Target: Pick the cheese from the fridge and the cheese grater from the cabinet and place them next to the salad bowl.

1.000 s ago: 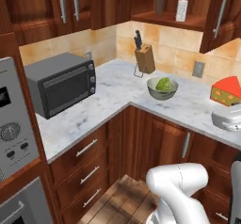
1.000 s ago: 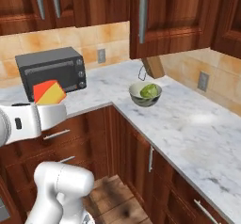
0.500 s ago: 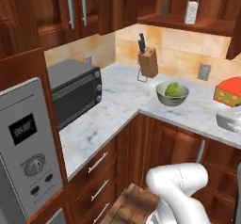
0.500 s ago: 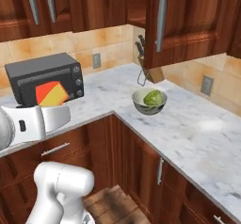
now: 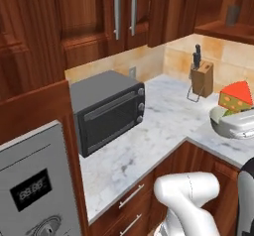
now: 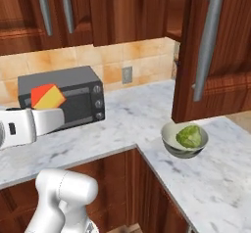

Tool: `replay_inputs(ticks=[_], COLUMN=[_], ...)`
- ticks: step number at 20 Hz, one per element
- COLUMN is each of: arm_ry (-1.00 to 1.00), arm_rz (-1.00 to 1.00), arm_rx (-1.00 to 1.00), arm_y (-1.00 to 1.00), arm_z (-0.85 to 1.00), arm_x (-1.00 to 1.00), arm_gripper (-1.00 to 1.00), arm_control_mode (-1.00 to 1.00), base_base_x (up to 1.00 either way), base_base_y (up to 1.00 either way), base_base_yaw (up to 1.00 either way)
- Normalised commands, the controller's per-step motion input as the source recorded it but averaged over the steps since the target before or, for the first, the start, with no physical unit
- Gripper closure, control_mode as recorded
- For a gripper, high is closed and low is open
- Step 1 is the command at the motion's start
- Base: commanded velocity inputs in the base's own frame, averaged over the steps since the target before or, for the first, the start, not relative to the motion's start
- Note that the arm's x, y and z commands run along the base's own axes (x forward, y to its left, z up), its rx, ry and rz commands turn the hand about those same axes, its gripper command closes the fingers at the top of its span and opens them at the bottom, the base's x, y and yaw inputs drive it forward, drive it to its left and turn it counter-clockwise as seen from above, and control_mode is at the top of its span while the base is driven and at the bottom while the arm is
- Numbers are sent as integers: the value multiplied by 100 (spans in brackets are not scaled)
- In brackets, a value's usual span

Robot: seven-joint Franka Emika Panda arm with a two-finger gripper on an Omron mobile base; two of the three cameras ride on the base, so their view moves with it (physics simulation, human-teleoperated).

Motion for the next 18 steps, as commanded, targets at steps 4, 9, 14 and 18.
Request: replay_inputs(ticks=[4,9,14,18], arm_ry=[0,0,0,0], arm_rz=[0,0,0,0], arm_rx=[0,0,0,0], arm_y=[0,0,0,0], arm_z=[0,0,0,0], arm_x=[0,0,0,0], arm_gripper=[100,100,100,100], arm_control_mode=[100,100,100,100], base_base_x=[99,67,89,66], base_base_y=[-13,-39,-33,-90], base_base_yaw=[22,-15,-16,-7])
